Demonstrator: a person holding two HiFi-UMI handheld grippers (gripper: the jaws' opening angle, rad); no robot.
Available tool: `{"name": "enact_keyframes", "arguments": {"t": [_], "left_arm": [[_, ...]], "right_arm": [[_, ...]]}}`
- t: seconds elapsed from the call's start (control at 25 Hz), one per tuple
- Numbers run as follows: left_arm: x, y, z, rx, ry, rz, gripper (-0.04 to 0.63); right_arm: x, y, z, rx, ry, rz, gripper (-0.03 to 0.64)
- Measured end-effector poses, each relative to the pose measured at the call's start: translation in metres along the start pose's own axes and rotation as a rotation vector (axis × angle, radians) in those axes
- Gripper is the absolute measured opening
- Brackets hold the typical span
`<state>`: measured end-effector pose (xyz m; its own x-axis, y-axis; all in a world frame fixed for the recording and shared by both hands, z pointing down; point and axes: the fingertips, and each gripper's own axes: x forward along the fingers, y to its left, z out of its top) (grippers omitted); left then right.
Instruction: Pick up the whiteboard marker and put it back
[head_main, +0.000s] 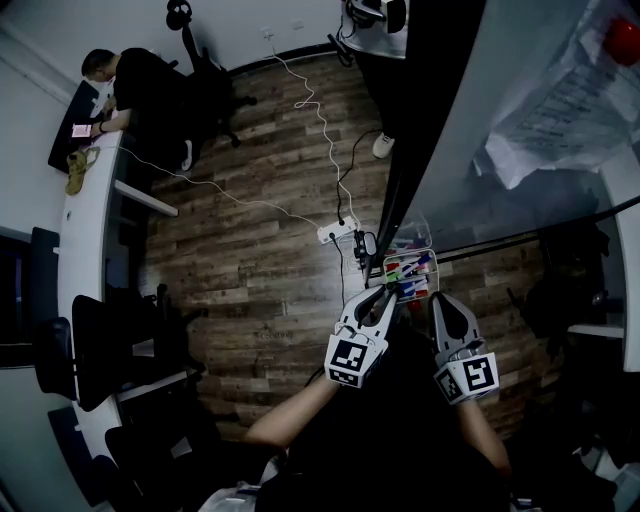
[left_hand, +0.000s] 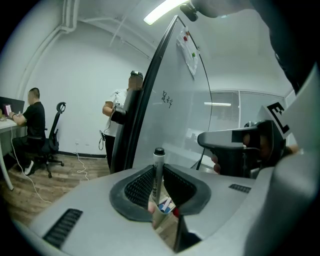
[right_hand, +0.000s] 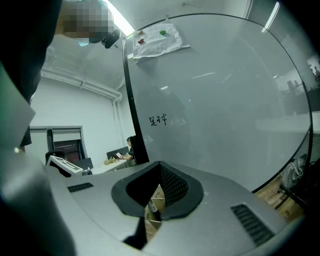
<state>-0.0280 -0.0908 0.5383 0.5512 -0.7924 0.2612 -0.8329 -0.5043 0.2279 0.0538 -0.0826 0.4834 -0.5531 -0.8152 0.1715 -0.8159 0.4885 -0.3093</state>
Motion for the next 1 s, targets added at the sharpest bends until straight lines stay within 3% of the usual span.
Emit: {"name": "enact_keyframes", "arguments": {"t": [1.0], "left_arm": [[0.012, 0.01, 0.001, -0.039, -0.011, 0.024, 0.072]], "right_arm": [[0.008, -0.008, -0.002, 0.013, 0.015, 0.005, 0.014]]}}
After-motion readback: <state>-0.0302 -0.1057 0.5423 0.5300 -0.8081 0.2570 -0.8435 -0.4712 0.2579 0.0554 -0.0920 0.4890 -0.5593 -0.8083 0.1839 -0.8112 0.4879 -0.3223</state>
